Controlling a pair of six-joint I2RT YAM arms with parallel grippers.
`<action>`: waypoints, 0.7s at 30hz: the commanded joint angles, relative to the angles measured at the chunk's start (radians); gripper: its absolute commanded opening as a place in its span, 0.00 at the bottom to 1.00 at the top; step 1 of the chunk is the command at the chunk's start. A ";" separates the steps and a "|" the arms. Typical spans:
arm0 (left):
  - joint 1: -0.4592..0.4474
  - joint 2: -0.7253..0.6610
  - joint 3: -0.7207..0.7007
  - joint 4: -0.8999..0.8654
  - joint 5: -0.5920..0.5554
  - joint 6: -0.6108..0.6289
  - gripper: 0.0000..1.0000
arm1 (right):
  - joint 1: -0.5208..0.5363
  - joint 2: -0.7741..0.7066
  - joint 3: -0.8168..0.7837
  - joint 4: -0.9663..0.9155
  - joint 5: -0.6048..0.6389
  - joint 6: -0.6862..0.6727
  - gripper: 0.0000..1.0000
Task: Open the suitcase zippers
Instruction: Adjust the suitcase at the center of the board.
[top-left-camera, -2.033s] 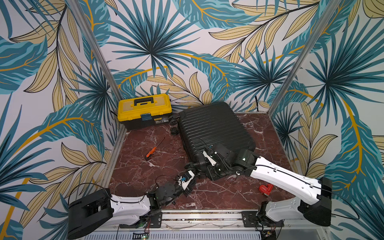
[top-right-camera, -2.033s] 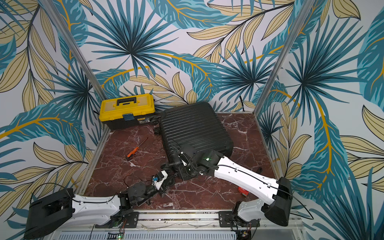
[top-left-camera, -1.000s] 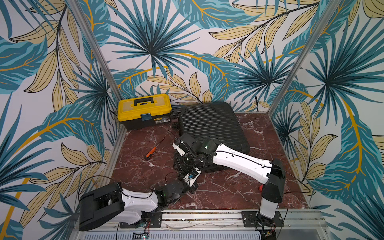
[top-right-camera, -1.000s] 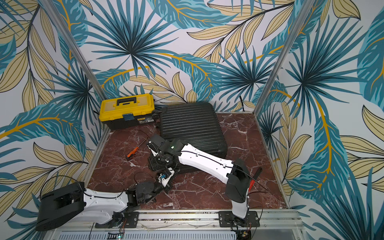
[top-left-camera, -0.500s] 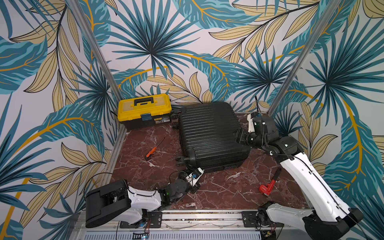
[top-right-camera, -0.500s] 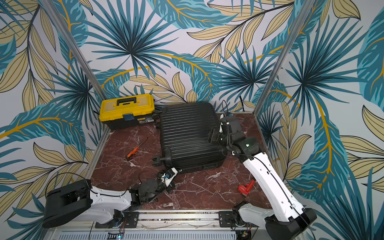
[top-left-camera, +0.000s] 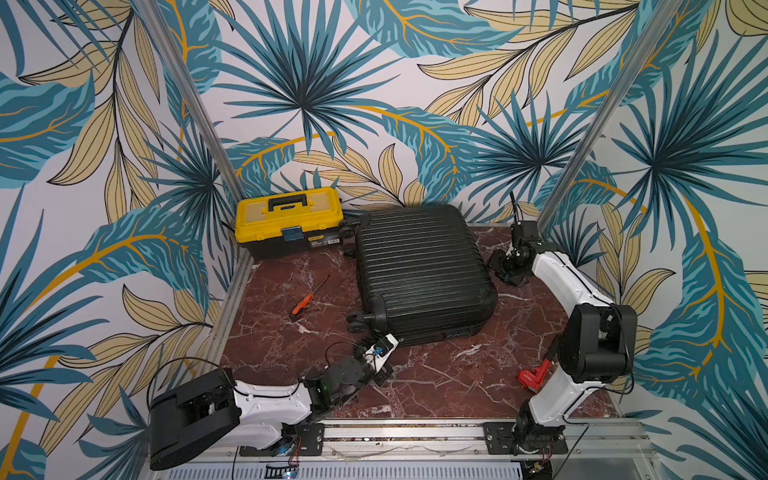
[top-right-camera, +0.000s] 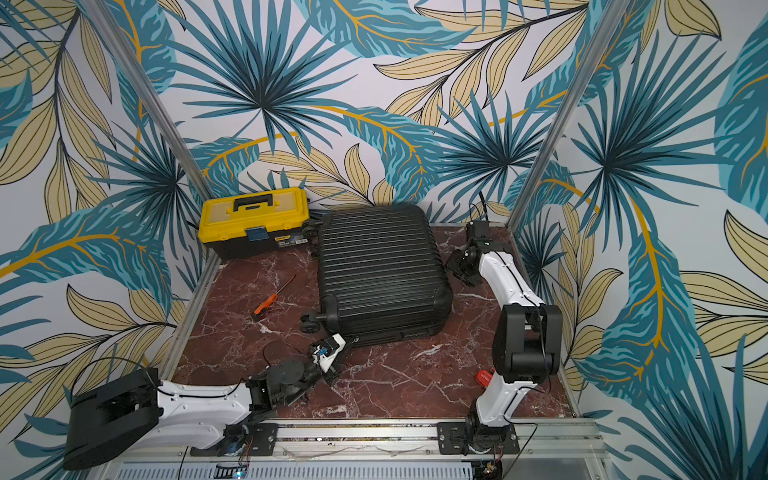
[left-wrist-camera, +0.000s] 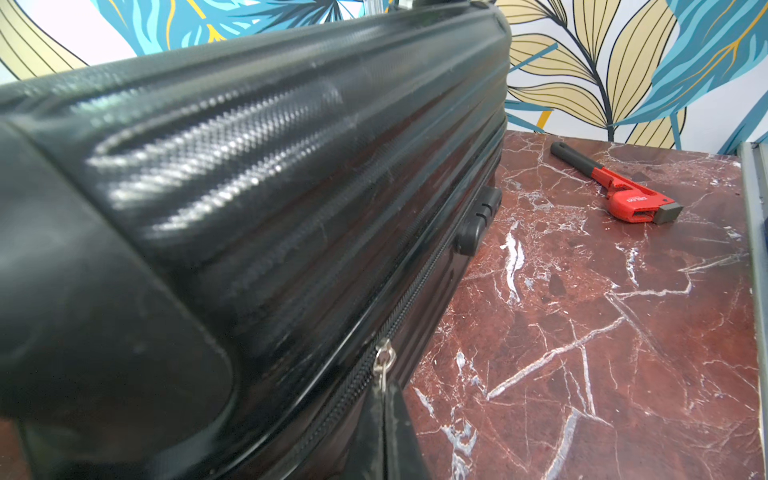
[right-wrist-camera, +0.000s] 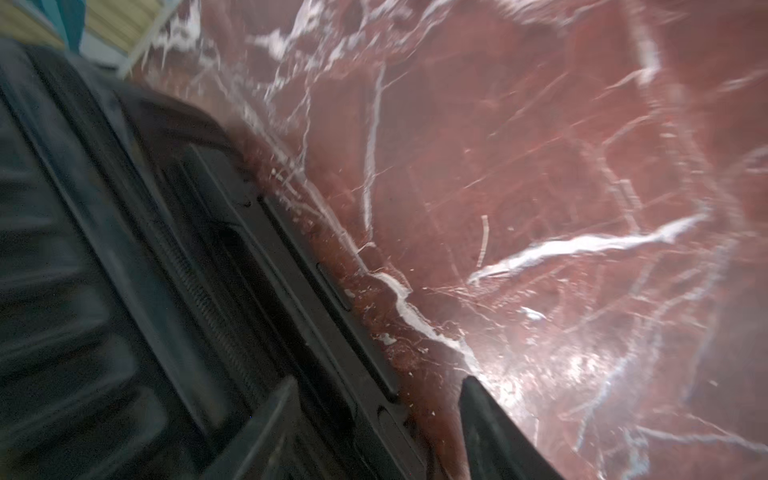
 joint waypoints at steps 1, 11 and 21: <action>0.019 -0.030 -0.005 -0.014 0.008 -0.004 0.00 | 0.019 0.055 0.034 -0.069 -0.098 -0.104 0.63; 0.045 -0.031 -0.001 -0.017 -0.020 -0.026 0.00 | 0.018 0.214 -0.093 0.014 -0.243 -0.111 0.45; 0.106 0.002 0.061 -0.037 -0.027 -0.040 0.00 | 0.016 -0.041 -0.398 0.225 -0.058 0.041 0.05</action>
